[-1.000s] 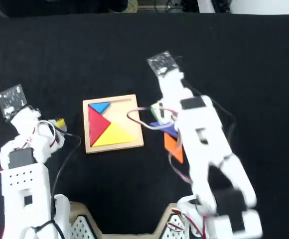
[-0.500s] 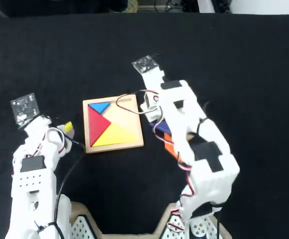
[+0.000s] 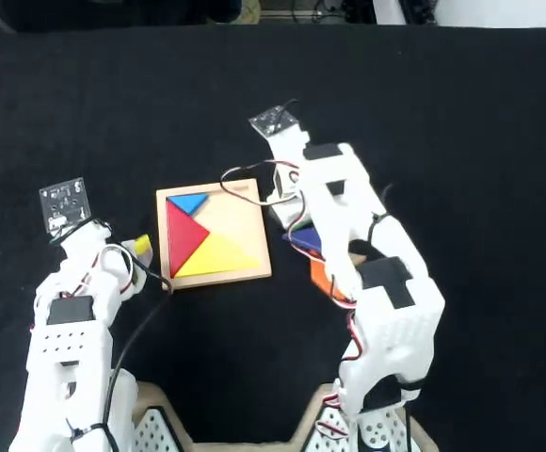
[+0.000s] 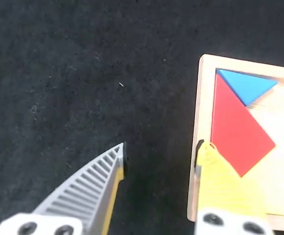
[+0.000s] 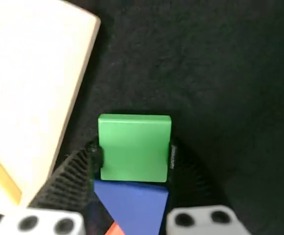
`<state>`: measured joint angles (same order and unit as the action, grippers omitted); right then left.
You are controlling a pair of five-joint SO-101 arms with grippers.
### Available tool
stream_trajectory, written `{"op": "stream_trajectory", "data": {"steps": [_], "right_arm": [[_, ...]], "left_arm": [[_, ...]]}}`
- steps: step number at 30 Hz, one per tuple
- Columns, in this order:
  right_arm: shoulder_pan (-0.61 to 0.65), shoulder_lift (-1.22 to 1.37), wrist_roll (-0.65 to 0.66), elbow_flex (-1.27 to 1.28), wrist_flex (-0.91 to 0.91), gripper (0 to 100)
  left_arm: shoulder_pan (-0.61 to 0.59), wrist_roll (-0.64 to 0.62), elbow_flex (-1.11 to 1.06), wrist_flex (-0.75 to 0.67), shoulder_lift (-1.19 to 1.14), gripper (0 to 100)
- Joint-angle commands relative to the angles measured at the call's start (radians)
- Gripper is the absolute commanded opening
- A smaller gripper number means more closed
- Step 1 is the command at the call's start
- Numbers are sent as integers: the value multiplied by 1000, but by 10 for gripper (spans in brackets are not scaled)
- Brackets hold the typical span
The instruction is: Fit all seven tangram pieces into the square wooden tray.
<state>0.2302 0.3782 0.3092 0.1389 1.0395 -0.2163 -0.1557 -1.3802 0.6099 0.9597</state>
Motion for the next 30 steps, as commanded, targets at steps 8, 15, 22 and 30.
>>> {"op": "stream_trajectory", "data": {"steps": [8, 15, 22, 30], "right_arm": [[209, -159, 74, -134, 92, 23], [310, -24, 170, -180, 40, 25], [315, 137, 160, -363, 46, 25], [334, 271, 160, -535, 141, 26]], "left_arm": [[4, -2, -18, -55, 17, 245], [4, -2, -24, -68, 17, 245], [4, -2, -24, -68, 17, 245], [5, 0, -24, -71, 17, 245]]}}
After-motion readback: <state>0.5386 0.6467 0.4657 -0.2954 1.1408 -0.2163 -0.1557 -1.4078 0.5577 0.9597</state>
